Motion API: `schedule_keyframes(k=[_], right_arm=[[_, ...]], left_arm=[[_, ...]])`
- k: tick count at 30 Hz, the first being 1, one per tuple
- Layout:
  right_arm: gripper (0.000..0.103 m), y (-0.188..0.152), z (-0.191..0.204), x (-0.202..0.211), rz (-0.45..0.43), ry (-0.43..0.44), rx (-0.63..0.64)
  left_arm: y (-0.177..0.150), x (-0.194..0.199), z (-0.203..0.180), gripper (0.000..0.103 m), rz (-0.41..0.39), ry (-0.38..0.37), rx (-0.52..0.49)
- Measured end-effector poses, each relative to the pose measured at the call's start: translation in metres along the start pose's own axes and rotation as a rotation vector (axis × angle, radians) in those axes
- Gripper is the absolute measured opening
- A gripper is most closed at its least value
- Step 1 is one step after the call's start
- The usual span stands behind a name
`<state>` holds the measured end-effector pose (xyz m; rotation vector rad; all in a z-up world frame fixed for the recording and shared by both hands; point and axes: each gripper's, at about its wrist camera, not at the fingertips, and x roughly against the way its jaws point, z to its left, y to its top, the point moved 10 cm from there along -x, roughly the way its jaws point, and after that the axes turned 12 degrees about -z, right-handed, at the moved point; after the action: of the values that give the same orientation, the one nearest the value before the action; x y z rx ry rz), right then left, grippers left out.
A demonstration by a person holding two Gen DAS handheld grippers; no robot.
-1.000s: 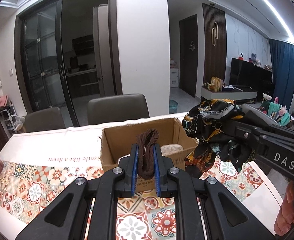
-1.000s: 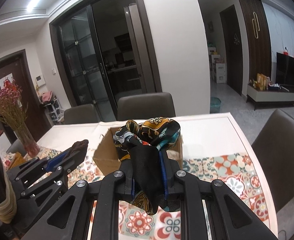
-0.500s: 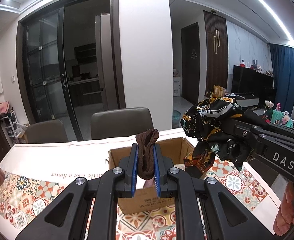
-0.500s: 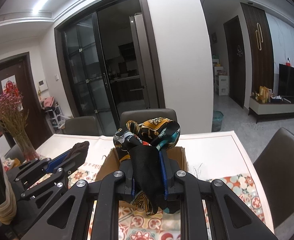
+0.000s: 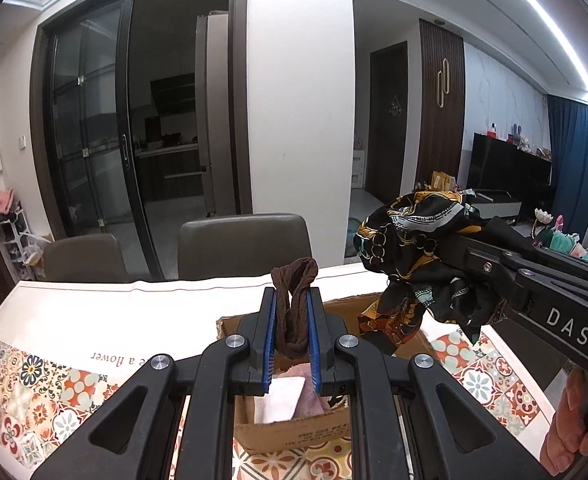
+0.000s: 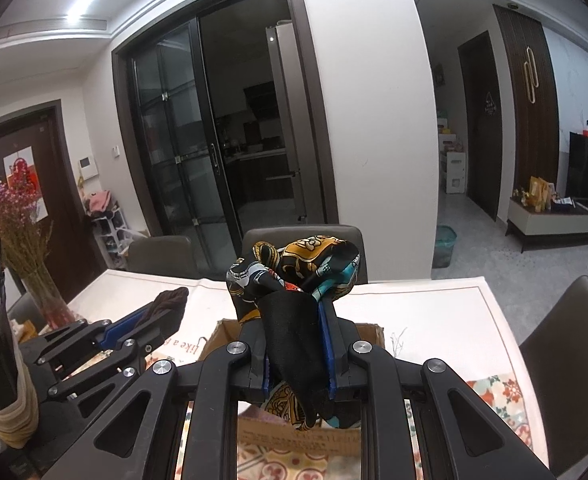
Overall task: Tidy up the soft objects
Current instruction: 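Lift the hair tie and scarf and carry both over the box, then open both tools to drop the hair tie and scarf into the box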
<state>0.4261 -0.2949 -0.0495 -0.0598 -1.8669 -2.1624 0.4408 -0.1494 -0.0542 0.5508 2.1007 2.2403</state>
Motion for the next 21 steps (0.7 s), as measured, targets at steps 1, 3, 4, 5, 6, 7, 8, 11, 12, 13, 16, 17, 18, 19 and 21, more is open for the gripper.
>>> schedule_keyframes(k=[1, 3, 4, 5, 6, 7, 8, 11, 12, 13, 16, 17, 18, 19, 21], right_arm=[[0.02, -0.002, -0.001, -0.005, 0.008, 0.002, 0.0], [0.02, -0.009, -0.002, -0.018, 0.034, 0.001, -0.001], [0.02, -0.014, -0.002, -0.021, 0.046, 0.001, -0.001], [0.02, -0.016, -0.002, -0.027, 0.058, 0.0, -0.002], [0.02, -0.021, -0.004, -0.033, 0.073, -0.004, -0.002], [0.02, -0.023, -0.006, -0.038, 0.084, -0.006, -0.002], [0.02, -0.028, -0.007, -0.043, 0.098, -0.007, -0.003], [0.02, -0.043, -0.011, -0.058, 0.144, -0.004, -0.012], [0.02, -0.048, -0.012, -0.062, 0.158, -0.007, -0.013], [0.02, -0.055, -0.013, -0.066, 0.176, -0.007, -0.015], [0.02, -0.07, -0.019, -0.077, 0.221, -0.012, -0.023], [0.02, -0.076, -0.02, -0.079, 0.235, -0.013, -0.026], [0.02, -0.082, -0.022, -0.081, 0.254, -0.013, -0.028], [0.02, -0.086, -0.023, -0.083, 0.266, -0.013, -0.029], [0.02, -0.095, -0.023, -0.086, 0.295, -0.012, -0.031]], left_arm=[[-0.001, -0.005, 0.001, 0.015, 0.007, 0.001, 0.001], [-0.004, -0.013, 0.003, 0.015, 0.02, 0.002, -0.001], [-0.007, -0.019, 0.004, 0.015, 0.03, 0.004, -0.003], [-0.01, -0.024, 0.004, 0.015, 0.039, 0.007, -0.006], [-0.013, -0.027, 0.003, 0.015, 0.048, 0.006, -0.009], [-0.018, -0.032, 0.004, 0.015, 0.059, 0.003, -0.011], [-0.02, -0.037, 0.004, 0.015, 0.069, -0.001, -0.009], [-0.035, -0.051, 0.002, 0.015, 0.11, -0.019, 0.004], [-0.04, -0.056, 0.003, 0.015, 0.123, -0.023, 0.008], [-0.045, -0.06, 0.003, 0.015, 0.135, -0.028, 0.012], [-0.055, -0.07, 0.004, 0.015, 0.166, -0.026, 0.014], [-0.06, -0.073, 0.004, 0.015, 0.18, -0.028, 0.011], [-0.064, -0.075, 0.002, 0.016, 0.194, -0.027, 0.01], [-0.07, -0.078, 0.002, 0.016, 0.209, -0.028, 0.008], [-0.079, -0.081, -0.001, 0.016, 0.235, -0.035, 0.005]])
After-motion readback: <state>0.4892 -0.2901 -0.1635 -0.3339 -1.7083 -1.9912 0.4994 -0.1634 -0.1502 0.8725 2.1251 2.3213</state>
